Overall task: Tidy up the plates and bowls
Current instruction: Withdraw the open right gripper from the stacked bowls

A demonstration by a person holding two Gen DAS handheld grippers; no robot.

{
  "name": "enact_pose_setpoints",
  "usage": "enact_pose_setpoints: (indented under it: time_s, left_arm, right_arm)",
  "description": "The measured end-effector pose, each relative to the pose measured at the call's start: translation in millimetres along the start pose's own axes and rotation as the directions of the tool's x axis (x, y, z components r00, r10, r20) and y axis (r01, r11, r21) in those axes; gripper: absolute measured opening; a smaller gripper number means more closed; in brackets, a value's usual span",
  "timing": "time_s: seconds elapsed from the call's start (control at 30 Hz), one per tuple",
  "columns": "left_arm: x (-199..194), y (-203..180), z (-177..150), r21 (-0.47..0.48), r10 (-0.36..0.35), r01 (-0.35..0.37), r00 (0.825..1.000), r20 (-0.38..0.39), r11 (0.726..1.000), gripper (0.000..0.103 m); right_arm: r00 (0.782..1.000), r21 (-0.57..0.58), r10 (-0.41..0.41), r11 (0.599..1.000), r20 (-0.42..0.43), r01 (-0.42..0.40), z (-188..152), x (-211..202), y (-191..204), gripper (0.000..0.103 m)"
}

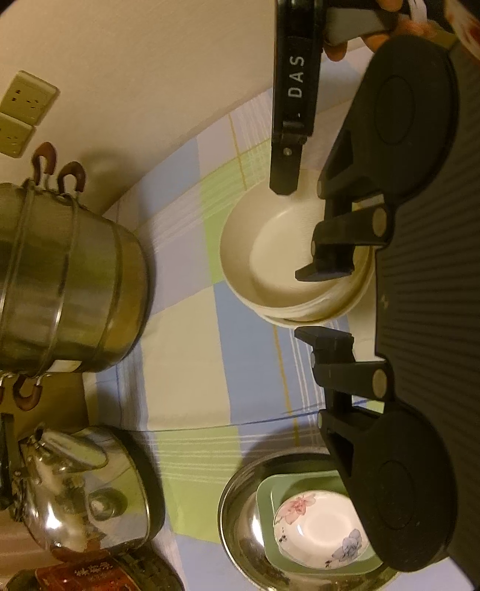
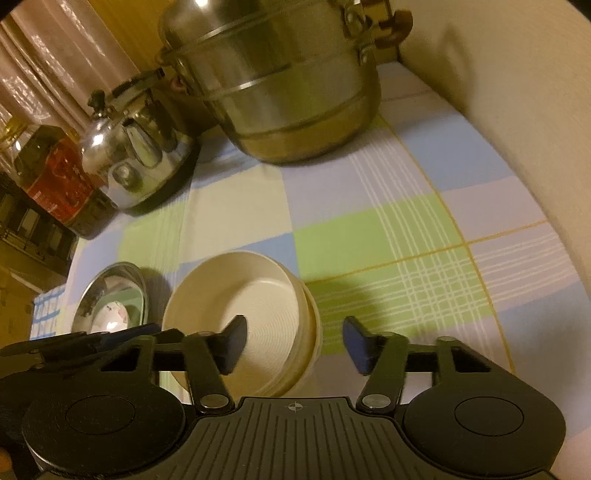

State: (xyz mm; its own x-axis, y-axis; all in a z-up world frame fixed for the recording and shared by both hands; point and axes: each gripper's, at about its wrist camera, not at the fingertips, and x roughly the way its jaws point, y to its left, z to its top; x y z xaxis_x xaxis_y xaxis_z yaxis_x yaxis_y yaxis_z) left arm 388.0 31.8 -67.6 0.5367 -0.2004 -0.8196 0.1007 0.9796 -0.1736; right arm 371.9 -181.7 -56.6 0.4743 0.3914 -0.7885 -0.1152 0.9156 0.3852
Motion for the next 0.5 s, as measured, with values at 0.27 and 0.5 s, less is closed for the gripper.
enact_pose_setpoints:
  time_s: [0.27,0.5]
  left_arm:
    - [-40.5,13.9,-11.3,0.014,0.013,-0.013,0.998,0.055,1.000,0.030]
    - [-74.4,30.8,-33.0,0.032,0.011,-0.013,0.997,0.070,0.999,0.030]
  right_arm:
    - [0.998,0.038,-0.015,0.999,0.067,0.012,-13.3,-30.6,2.3,0.062]
    - [0.993,0.080,-0.030,0.997,0.114,0.021,-39.1,-59.7,9.4,0.066]
